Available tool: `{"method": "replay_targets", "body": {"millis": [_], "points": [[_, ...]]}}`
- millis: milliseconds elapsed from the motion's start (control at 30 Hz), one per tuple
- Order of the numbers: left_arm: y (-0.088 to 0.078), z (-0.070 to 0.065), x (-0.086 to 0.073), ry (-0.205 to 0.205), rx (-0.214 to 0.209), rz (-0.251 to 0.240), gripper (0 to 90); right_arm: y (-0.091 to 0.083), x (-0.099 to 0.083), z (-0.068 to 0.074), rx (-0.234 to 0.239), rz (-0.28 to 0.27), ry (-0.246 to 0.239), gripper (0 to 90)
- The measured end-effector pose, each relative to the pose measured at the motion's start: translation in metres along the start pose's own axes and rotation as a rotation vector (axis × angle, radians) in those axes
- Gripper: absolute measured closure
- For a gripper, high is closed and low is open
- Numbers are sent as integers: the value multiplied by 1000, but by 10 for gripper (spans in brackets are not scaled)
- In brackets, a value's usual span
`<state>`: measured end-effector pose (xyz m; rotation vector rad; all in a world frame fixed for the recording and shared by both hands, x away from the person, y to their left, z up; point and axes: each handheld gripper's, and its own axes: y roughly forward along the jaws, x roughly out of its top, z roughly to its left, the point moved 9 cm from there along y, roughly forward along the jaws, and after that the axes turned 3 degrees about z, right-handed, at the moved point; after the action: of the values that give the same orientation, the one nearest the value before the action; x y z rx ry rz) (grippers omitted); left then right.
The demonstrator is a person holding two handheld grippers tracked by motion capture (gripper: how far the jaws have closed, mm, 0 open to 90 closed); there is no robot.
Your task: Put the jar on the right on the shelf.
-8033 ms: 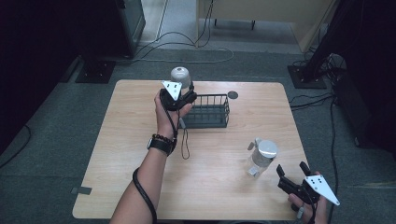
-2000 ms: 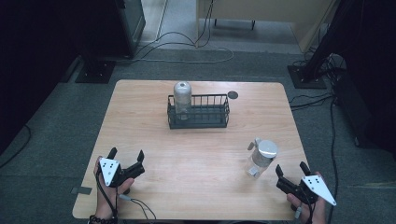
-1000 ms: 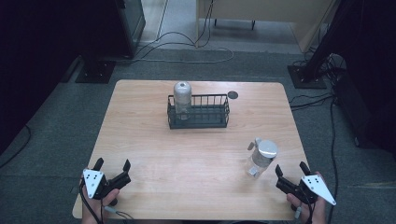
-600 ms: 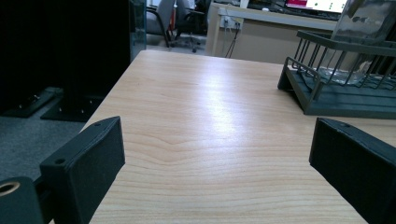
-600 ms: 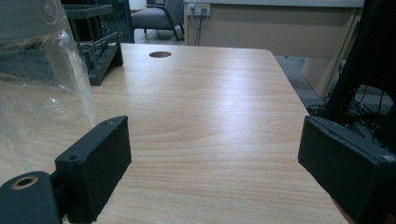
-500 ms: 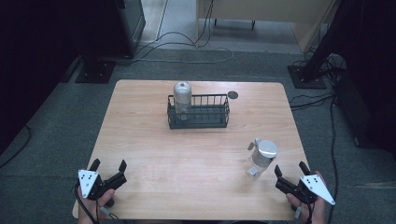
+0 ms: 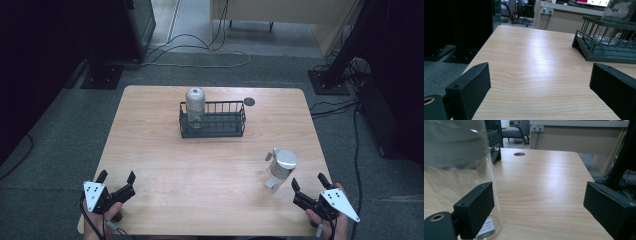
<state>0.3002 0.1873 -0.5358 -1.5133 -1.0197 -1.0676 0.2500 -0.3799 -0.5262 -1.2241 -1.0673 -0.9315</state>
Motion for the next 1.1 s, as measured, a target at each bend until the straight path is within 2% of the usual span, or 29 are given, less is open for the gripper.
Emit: {"method": "replay_targets", "body": {"millis": [333, 567, 767, 1100], "points": [[1, 0, 0, -5, 2, 3, 37, -6, 11, 26, 67, -23, -38, 92], [1, 2, 0, -19, 0, 7, 36, -6, 12, 35, 82, -19, -38, 92], [1, 2, 0, -25, -2, 9, 36, -4, 19, 46, 114, -20, -40, 93], [1, 2, 0, -18, 1, 9, 36, 3, 30, 66, 142, -28, -58, 94]]}}
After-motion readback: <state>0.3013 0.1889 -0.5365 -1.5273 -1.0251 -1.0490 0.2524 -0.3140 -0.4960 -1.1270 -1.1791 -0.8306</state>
